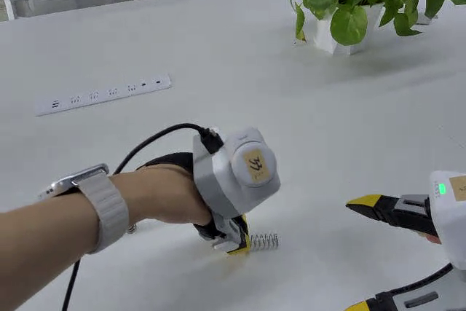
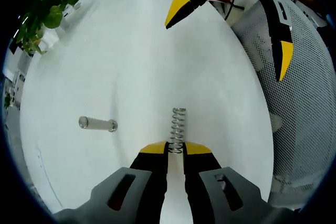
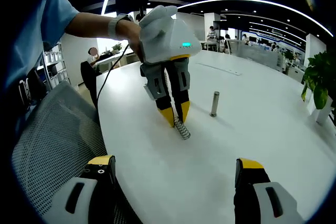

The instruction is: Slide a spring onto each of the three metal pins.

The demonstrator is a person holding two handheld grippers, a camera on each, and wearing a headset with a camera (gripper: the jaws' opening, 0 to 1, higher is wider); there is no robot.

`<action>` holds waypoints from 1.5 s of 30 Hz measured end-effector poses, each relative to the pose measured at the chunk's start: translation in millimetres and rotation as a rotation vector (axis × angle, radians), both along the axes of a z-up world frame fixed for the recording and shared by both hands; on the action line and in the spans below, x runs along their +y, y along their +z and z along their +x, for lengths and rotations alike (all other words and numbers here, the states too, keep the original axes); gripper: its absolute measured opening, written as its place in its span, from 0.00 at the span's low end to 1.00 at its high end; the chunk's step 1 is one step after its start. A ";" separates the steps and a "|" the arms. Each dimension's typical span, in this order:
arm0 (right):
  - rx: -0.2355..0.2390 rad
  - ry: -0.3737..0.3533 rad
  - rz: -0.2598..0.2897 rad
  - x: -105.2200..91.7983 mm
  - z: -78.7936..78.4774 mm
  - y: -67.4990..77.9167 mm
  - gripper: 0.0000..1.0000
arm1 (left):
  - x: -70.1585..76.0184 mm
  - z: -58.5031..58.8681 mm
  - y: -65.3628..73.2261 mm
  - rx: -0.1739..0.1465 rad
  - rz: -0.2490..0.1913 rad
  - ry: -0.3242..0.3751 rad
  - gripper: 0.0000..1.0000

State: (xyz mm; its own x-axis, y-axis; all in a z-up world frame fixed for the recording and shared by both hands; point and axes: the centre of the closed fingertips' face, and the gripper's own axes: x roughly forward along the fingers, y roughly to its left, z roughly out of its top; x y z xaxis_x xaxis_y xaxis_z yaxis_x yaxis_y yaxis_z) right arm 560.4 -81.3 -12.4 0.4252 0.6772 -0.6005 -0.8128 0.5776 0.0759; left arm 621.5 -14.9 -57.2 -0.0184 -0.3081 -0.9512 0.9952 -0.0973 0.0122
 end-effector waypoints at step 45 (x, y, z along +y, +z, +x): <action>-0.033 0.139 -0.051 31.8 0.6 18.4 0.88 | 27.3 -30.1 21.4 -0.003 -0.475 0.460 0.07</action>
State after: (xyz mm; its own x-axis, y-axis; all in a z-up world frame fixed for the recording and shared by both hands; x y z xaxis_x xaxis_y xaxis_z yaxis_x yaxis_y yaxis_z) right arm 561.0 -49.5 6.0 0.3495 0.7003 -0.6224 -0.8869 0.4615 0.0213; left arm 591.4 12.4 -35.8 0.2174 -0.6700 -0.7098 0.9339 0.3542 -0.0484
